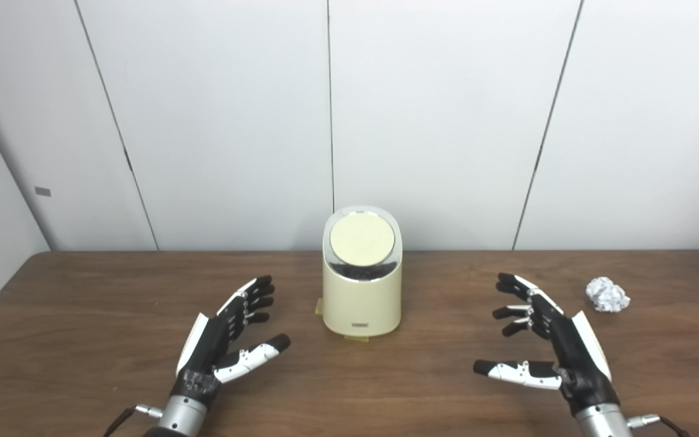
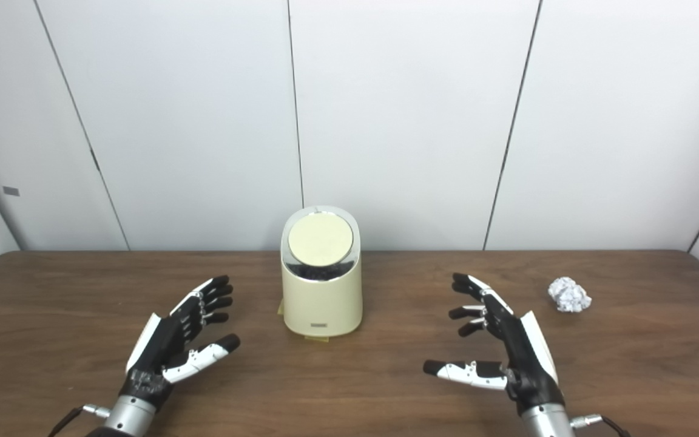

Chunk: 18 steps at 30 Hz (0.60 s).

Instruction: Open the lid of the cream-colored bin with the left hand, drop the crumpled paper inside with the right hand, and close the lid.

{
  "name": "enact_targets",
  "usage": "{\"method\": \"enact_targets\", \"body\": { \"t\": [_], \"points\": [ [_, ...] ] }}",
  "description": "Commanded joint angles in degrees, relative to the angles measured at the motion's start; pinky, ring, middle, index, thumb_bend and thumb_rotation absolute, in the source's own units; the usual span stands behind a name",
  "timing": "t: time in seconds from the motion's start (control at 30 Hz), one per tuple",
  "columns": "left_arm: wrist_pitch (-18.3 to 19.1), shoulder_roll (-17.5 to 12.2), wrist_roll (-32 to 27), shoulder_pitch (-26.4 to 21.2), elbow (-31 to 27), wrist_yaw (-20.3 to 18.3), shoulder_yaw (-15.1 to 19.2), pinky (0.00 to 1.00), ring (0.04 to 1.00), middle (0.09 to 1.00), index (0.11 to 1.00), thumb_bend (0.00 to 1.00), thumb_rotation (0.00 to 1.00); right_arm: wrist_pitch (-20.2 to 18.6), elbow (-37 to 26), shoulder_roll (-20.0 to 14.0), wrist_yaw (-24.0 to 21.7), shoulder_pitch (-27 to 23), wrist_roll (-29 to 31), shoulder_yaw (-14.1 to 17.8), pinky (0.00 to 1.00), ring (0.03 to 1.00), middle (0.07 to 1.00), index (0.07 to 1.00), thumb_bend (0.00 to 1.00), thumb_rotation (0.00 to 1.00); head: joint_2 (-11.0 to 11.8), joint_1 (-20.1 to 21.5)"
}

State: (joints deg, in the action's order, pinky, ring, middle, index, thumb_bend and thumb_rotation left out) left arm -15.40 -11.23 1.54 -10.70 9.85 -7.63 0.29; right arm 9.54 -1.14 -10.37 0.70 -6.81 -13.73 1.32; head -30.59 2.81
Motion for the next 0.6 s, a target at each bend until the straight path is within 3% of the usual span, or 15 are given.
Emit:
{"method": "enact_targets", "body": {
  "t": [0.0, 0.57],
  "points": [
    [-2.5, -0.2, -0.9, -1.7, -0.6, 0.0, 0.3, 0.79, 0.849, 0.873, 0.921, 0.87, 0.41, 1.6, -1.3, -0.3, 0.5, -1.4, 0.6, 0.2, 0.52, 0.654, 0.820, 0.834, 0.80, 0.14, 0.0, 0.0],
    [-2.0, 0.0, -0.1, -1.6, -0.9, 0.6, 0.1, 0.78, 0.846, 0.870, 0.915, 0.87, 0.40, 1.8, -1.3, -0.3, 0.3, -1.2, 0.5, -0.1, 0.52, 0.661, 0.819, 0.837, 0.80, 0.15, 0.1, 0.0]
  ]
}}
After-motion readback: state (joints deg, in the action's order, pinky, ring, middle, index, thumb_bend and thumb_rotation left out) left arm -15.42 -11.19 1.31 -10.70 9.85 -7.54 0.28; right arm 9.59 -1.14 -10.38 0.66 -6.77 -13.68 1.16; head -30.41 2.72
